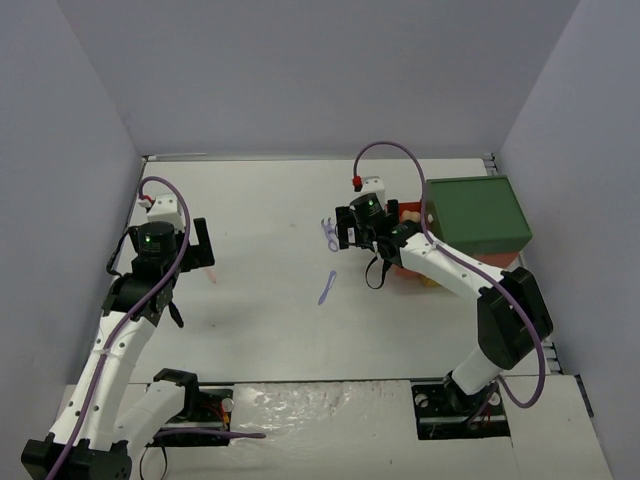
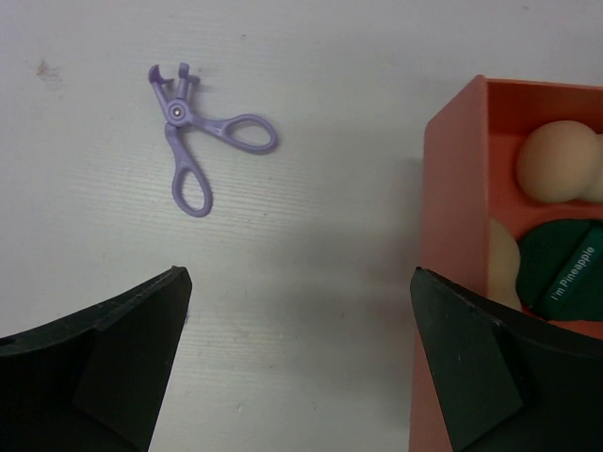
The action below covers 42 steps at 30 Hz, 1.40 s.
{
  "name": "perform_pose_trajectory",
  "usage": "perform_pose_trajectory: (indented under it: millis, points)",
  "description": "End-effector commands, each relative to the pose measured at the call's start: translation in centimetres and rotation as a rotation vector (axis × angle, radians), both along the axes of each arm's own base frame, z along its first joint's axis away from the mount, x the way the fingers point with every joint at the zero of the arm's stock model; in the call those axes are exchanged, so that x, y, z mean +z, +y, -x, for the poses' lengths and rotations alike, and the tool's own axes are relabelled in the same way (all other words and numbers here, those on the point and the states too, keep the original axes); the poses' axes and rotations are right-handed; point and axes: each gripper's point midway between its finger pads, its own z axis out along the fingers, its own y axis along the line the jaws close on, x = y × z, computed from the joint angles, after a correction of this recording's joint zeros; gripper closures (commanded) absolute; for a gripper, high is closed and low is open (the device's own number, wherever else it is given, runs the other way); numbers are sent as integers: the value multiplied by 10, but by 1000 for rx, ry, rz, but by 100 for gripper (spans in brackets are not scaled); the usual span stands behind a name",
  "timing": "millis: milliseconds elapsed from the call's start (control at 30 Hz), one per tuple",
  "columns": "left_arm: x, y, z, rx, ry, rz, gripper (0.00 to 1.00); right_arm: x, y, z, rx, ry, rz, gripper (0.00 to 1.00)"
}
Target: Organize the makeup
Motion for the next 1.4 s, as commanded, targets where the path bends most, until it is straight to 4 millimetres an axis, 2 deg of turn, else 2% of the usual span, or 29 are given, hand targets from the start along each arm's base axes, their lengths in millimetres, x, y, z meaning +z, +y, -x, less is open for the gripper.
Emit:
perform_pose_trajectory:
  millis: [0,200,433,767,1067,1367]
  points:
    - [37,0,-10,15,-102,27,3,30,-24,-20,-135,-122,37,0]
    - [36,1,-10,17,-99,26,3,25,-50,-25,-198,-108,77,0]
    - [35,0,-11,15,-98,27,3,29,-70,-26,-241,-118,117,0]
    - [35,0,-12,14,-95,29,3,24,-100,-27,-320,-104,237,0]
    - [35,0,-11,14,-95,27,3,24,-112,-30,-346,-99,324,0]
    - [35,1,-11,17,-96,26,3,21,-112,-31,-341,-92,378,0]
